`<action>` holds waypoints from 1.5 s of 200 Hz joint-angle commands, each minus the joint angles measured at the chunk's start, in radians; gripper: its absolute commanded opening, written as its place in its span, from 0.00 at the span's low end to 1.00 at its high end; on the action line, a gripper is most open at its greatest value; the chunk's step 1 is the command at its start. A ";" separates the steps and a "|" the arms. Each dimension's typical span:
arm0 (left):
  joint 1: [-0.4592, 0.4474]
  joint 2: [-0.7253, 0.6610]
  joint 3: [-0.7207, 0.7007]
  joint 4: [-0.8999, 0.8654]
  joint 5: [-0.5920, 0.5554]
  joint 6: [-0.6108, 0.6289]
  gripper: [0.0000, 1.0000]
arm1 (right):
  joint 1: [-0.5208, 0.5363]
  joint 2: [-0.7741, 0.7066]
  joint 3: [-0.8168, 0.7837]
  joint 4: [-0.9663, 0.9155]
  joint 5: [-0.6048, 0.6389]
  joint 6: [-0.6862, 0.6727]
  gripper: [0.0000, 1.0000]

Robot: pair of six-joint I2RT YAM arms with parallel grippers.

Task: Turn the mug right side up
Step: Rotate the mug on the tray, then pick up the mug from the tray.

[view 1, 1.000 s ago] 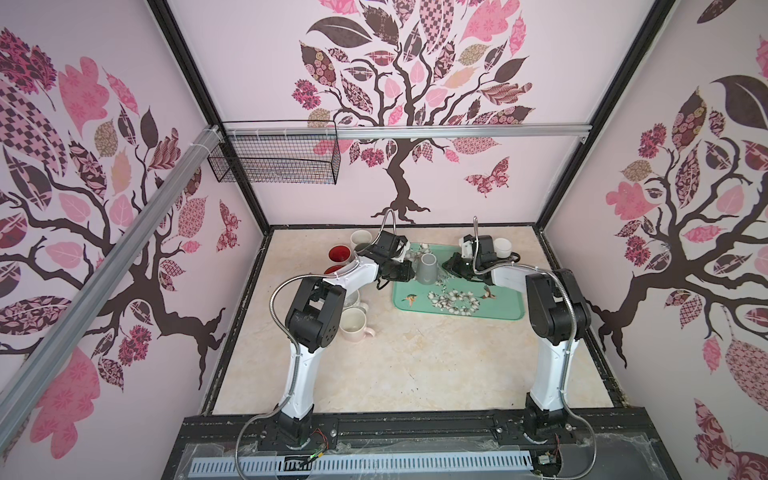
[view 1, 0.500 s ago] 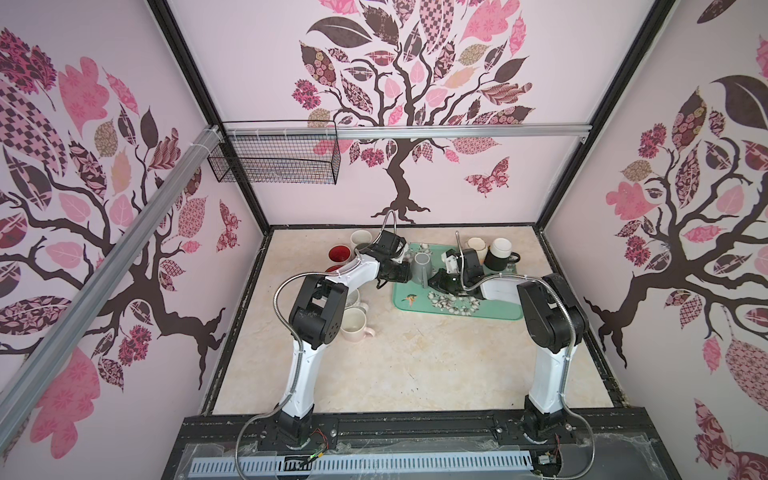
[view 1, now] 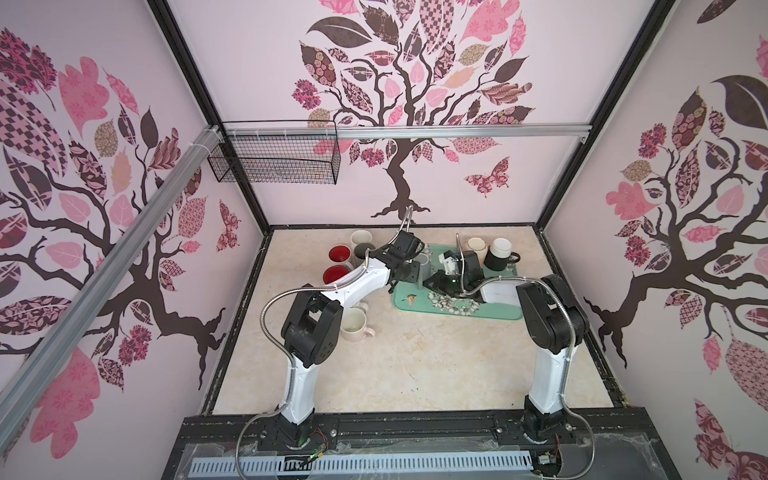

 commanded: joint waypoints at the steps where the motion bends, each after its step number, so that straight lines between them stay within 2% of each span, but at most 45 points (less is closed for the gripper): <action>1: -0.025 0.047 0.080 -0.059 -0.028 -0.065 0.49 | 0.002 -0.119 -0.051 0.007 0.051 0.012 0.12; 30: -0.030 0.096 0.124 -0.062 -0.022 -0.098 0.51 | -0.020 -0.180 -0.136 0.057 0.081 0.035 0.12; 75: -0.031 0.176 0.231 -0.091 -0.042 -0.086 0.51 | -0.029 -0.169 -0.151 0.055 0.061 0.039 0.12; 124: -0.026 0.272 0.371 -0.157 -0.073 -0.067 0.46 | -0.028 -0.172 -0.145 0.054 0.061 0.037 0.12; 218: -0.006 0.305 0.393 -0.165 -0.094 -0.054 0.25 | -0.028 -0.161 -0.134 0.047 0.056 0.038 0.12; 300: 0.013 0.325 0.393 -0.169 -0.079 -0.036 0.22 | -0.029 -0.165 -0.139 0.051 0.047 0.047 0.12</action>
